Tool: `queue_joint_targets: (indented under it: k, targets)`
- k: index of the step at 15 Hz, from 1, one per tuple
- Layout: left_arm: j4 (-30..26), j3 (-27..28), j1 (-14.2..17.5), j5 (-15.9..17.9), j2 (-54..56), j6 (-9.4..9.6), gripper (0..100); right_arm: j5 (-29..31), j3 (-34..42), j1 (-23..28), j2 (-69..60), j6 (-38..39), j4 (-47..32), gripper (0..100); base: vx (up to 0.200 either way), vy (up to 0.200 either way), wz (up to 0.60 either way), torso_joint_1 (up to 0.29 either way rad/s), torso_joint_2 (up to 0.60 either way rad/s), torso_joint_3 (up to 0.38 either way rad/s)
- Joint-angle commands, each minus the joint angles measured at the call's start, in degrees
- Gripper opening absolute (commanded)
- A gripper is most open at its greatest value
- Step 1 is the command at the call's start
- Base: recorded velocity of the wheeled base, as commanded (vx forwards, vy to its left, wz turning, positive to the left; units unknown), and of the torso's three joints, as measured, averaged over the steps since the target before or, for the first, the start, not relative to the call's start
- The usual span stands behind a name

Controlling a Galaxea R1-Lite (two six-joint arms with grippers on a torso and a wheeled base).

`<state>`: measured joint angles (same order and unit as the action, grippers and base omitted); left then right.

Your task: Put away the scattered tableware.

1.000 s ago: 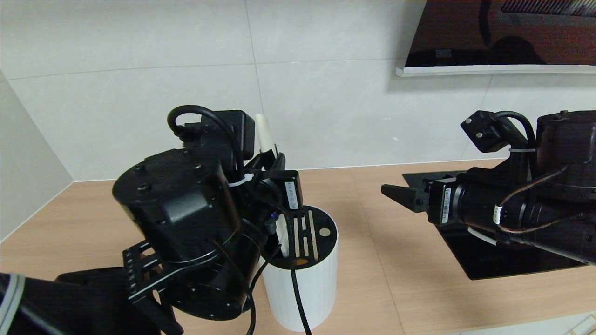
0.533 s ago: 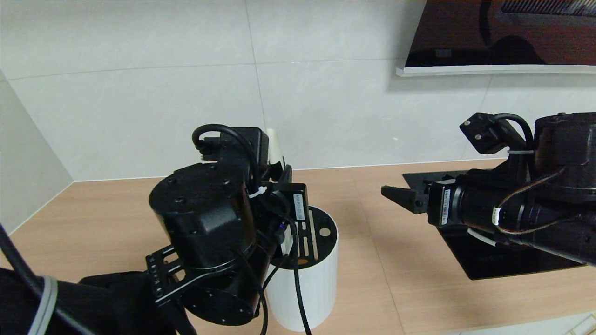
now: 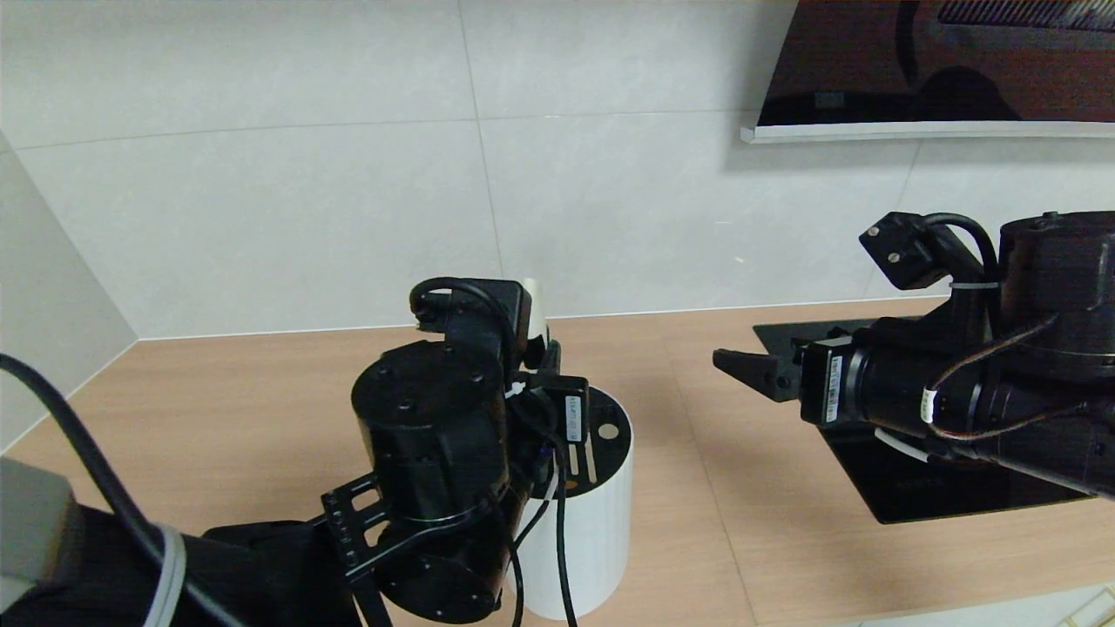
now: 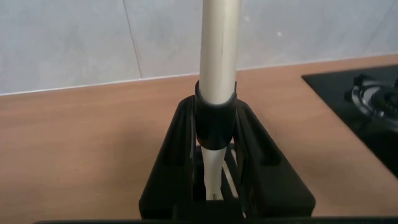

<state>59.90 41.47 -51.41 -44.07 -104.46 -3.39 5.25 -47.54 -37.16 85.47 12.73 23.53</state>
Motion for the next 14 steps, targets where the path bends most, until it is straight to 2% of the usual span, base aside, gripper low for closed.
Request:
queue_joint_targets:
  k: [1,13,14]
  targets:
    - [-0.05,-0.25,0.17,0.04,-1.36,-0.13,0,0.02,-0.01,-0.02,0.05,0.02,0.03,100,0.0,0.0,0.0,0.0,0.0,0.0]
    - [-0.31,-2.27,0.26,0.74,-2.06,0.05,0,0.02,0.08,-0.02,0.14,0.02,-0.06,100,0.0,0.0,0.0,0.0,0.0,0.0]
    - [-0.31,-2.36,0.26,0.65,-2.06,0.05,100,0.02,0.08,-0.02,0.14,-0.07,-0.06,100,0.0,0.0,0.0,0.0,0.0,0.0]
